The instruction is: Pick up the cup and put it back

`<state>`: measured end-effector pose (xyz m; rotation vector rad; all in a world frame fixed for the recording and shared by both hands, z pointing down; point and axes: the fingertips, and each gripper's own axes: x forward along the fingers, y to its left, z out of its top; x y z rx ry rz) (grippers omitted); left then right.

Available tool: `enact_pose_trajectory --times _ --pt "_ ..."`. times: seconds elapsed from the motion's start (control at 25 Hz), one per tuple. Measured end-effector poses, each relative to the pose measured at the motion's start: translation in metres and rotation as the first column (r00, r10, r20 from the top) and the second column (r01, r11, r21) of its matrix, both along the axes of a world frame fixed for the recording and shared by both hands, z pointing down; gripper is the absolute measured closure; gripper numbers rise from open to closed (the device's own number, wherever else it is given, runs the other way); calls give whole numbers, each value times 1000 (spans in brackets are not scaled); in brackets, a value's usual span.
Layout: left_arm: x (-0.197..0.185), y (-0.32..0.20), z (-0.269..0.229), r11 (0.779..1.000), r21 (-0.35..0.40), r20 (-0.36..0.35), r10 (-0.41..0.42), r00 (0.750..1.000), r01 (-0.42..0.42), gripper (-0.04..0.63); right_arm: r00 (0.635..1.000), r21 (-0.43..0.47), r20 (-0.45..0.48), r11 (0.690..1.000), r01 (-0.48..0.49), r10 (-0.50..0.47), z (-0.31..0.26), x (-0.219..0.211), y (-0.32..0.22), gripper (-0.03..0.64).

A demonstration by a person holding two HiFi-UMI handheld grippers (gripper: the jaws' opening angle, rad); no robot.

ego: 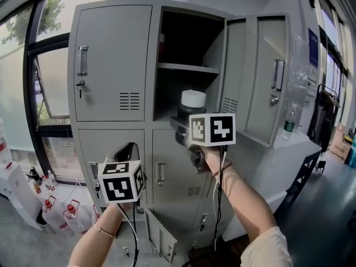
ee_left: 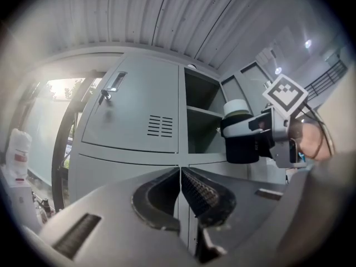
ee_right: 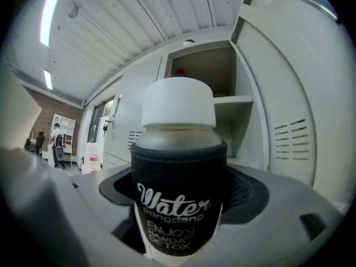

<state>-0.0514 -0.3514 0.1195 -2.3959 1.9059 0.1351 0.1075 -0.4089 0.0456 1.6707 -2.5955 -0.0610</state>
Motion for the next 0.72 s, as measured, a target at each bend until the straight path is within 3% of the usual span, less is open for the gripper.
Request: enact_pose_trajectory --times 0.4,0.72 --pt "6 -11 31 999 -38 15 -17 1000 17 584 998 -40 48 999 -37 39 73 34 7 207" --pt "9 -14 64 997 -78 -4 -26 1000 26 584 999 -52 42 999 0 2 130 25 29 207"
